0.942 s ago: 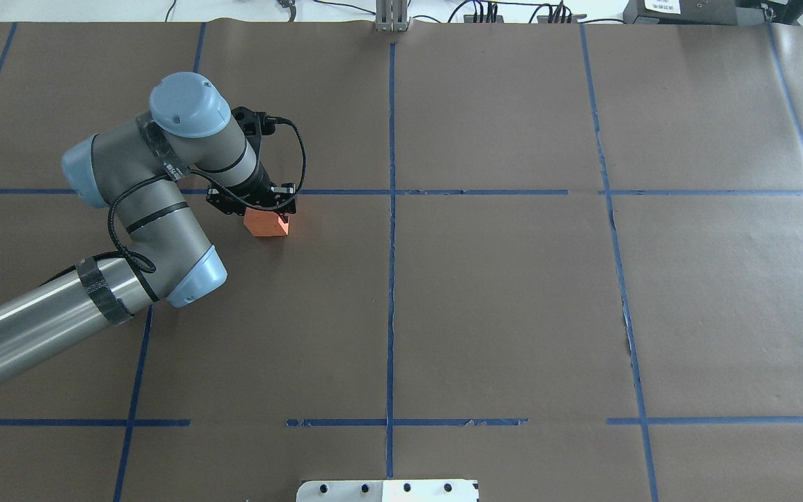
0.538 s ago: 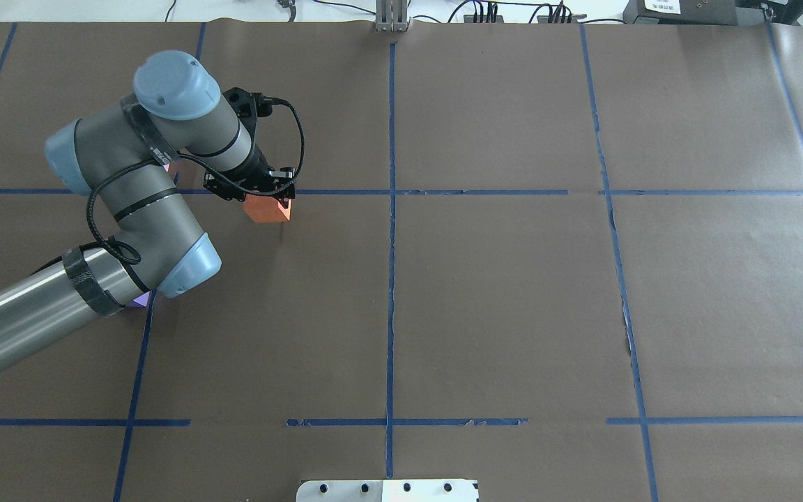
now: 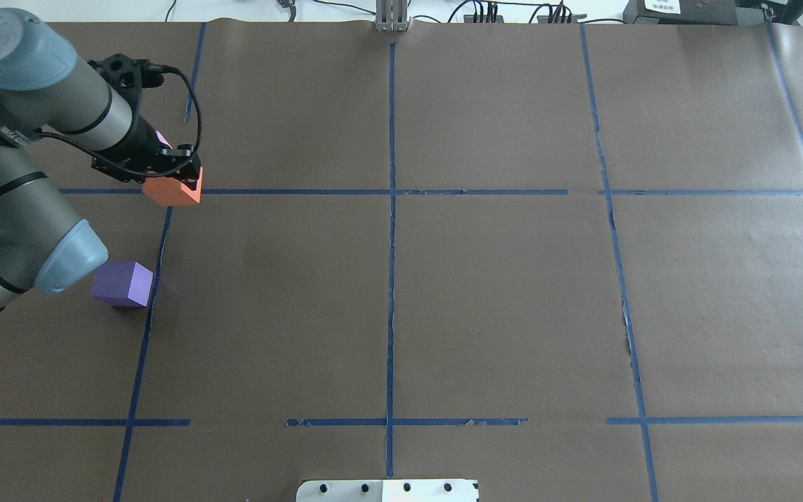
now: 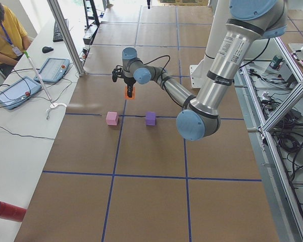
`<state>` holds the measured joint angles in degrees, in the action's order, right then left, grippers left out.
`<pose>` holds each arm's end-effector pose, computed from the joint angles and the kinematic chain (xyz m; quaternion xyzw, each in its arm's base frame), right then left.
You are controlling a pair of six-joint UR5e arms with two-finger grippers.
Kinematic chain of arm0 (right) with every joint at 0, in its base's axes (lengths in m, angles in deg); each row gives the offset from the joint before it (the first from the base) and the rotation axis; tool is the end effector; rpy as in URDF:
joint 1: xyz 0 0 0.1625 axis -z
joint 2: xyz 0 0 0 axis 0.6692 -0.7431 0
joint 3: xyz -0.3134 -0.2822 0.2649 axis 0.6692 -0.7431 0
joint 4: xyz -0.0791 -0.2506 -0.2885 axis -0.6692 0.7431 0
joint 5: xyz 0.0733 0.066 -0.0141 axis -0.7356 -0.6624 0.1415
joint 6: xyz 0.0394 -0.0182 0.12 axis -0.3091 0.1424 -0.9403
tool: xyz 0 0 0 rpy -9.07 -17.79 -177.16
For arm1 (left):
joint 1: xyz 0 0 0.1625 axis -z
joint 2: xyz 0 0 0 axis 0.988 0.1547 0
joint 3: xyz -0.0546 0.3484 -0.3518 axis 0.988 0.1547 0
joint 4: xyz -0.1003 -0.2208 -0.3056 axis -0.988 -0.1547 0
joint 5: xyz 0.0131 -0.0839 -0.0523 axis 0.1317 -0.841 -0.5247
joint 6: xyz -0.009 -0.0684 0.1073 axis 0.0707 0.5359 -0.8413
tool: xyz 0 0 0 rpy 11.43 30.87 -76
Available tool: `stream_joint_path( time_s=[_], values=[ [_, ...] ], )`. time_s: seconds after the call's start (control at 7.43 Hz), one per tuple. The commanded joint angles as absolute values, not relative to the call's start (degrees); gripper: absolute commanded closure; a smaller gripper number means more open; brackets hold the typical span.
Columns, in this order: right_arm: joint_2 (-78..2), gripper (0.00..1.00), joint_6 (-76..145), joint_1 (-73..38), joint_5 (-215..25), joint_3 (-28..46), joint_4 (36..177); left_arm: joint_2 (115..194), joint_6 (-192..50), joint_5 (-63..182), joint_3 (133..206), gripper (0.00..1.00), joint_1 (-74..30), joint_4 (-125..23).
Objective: Arrange blocks in a line
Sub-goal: 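Carry the orange cube with the left gripper between the pink and purple cubes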
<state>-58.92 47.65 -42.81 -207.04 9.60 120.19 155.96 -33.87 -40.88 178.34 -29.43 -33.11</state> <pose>0.0008 -0.4624 0.7298 -0.0088 -0.3851 -0.0249 0.9225 0.3451 -0.5423 0.4610 0.0428 0.4114 -0.0137 0.9104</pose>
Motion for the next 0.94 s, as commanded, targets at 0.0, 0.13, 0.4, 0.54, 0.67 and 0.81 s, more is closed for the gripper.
stream_joint_path(
  time_s=[0.0,0.13,0.4,0.54,0.67,0.81],
  values=[
    [-58.9,0.0,47.6,-42.8,-207.0,9.6,120.2,148.6,-37.6,-42.9,178.7,0.64,-26.7,-37.4],
    [-58.9,0.0,47.6,-42.8,-207.0,9.6,120.3,148.0,-37.5,-42.9,177.4,0.64,-26.9,-40.2],
    [-58.9,0.0,47.6,-42.8,-207.0,9.6,120.2,149.3,-37.4,-42.9,173.0,0.64,-27.5,-42.3],
    [-58.9,0.0,47.6,-42.8,-207.1,9.6,120.3,149.9,-37.3,-42.9,170.7,0.64,-27.7,-44.0],
    [-58.9,0.0,47.6,-42.8,-207.0,9.6,120.3,151.3,-37.2,-43.0,168.3,0.65,-27.9,-44.6],
    [-58.9,0.0,47.6,-42.8,-207.0,9.6,120.3,151.9,-37.1,-43.0,167.1,0.65,-28.2,-44.6]
  ],
)
